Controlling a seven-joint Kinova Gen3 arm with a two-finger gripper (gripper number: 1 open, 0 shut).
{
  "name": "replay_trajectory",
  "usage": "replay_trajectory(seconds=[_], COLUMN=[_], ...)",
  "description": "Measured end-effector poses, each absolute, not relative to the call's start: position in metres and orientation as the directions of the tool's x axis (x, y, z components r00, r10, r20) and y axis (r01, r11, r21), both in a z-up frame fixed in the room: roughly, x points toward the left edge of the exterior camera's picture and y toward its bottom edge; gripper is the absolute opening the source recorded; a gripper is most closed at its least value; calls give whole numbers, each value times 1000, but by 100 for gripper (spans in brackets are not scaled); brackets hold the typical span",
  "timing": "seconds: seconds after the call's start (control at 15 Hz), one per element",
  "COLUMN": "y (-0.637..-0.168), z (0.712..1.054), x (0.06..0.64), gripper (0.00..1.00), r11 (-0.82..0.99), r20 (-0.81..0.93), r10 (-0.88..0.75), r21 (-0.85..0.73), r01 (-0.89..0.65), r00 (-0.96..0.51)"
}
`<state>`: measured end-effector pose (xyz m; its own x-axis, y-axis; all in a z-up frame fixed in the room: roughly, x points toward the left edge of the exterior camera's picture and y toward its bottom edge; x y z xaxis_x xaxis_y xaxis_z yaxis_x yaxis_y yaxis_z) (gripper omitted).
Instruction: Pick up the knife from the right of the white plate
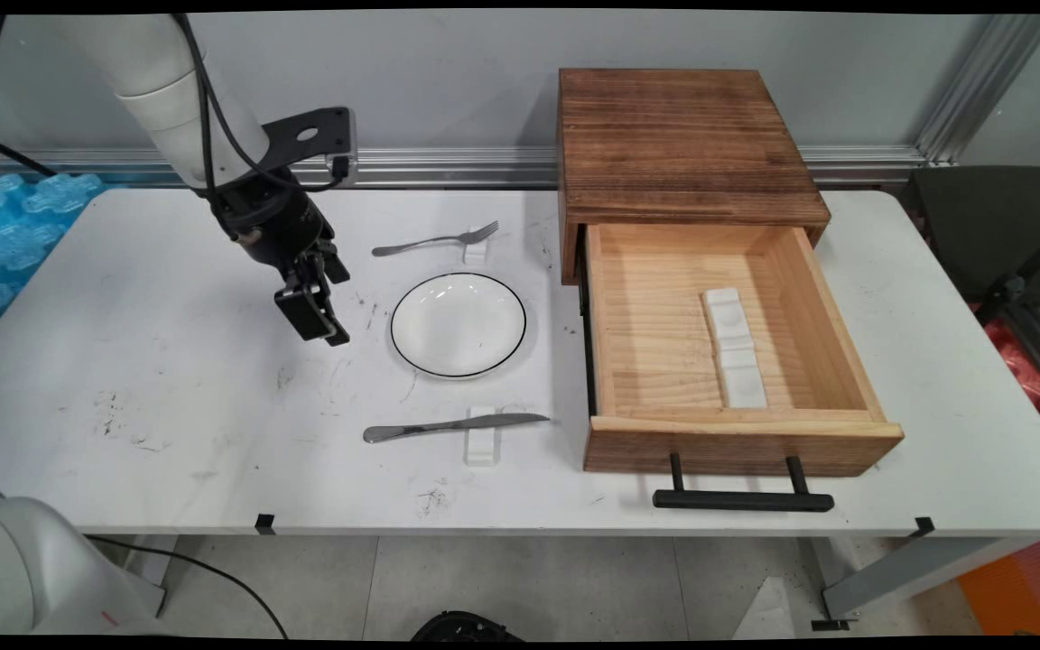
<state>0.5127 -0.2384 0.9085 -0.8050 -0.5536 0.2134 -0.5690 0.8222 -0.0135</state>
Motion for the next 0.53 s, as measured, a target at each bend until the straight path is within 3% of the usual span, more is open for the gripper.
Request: replay_trajectory(seconds=[0.53], y=[-232], z=[913], x=[513], gripper=[100], r11=[830], r20=[213], r10=[-543], r21=[-11], r01=[-558], r00=[-812])
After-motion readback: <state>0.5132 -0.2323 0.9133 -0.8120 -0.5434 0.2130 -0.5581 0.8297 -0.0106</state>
